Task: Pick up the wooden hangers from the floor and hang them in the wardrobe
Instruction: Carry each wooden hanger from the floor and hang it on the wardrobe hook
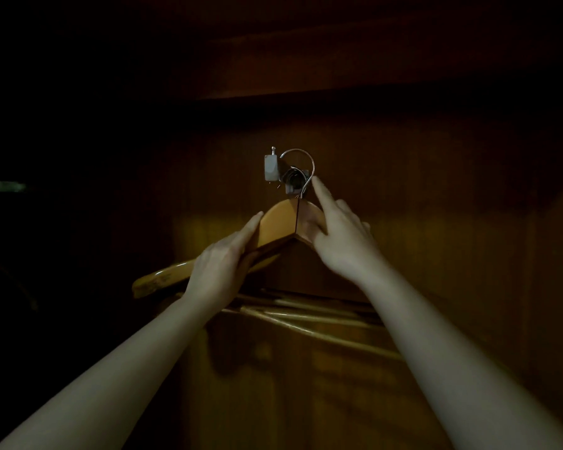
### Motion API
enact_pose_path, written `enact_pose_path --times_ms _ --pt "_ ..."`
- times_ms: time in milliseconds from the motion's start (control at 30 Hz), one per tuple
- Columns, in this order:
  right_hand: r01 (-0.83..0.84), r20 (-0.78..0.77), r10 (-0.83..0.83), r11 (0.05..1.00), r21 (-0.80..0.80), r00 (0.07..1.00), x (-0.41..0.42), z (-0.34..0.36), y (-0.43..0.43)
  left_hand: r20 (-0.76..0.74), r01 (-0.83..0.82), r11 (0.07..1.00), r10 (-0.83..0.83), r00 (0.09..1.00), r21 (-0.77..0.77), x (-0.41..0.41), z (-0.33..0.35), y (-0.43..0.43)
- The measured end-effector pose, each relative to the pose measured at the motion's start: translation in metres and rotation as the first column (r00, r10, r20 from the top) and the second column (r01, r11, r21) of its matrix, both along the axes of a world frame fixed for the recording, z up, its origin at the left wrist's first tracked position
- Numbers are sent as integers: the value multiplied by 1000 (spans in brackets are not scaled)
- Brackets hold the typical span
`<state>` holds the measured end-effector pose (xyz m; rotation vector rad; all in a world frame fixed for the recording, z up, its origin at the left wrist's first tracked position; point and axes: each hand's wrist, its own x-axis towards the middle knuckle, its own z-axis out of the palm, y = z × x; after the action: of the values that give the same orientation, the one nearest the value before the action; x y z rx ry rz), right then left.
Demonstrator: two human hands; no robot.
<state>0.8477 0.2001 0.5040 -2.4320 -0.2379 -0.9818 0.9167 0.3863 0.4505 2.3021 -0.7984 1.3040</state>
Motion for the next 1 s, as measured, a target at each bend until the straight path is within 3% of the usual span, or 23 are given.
enact_pose_path --times_ms 367,567,1000 --pt "81 133 -60 984 -159 989 13 10 7 24 -36 999 36 999 -4 0 -12 3" --pt "-76 24 79 991 -108 997 22 13 15 -23 -57 993 55 998 -104 -7 -26 1" --pt "-82 28 88 985 -149 996 5 13 0 -125 -84 987 67 990 -140 -17 -31 -16"
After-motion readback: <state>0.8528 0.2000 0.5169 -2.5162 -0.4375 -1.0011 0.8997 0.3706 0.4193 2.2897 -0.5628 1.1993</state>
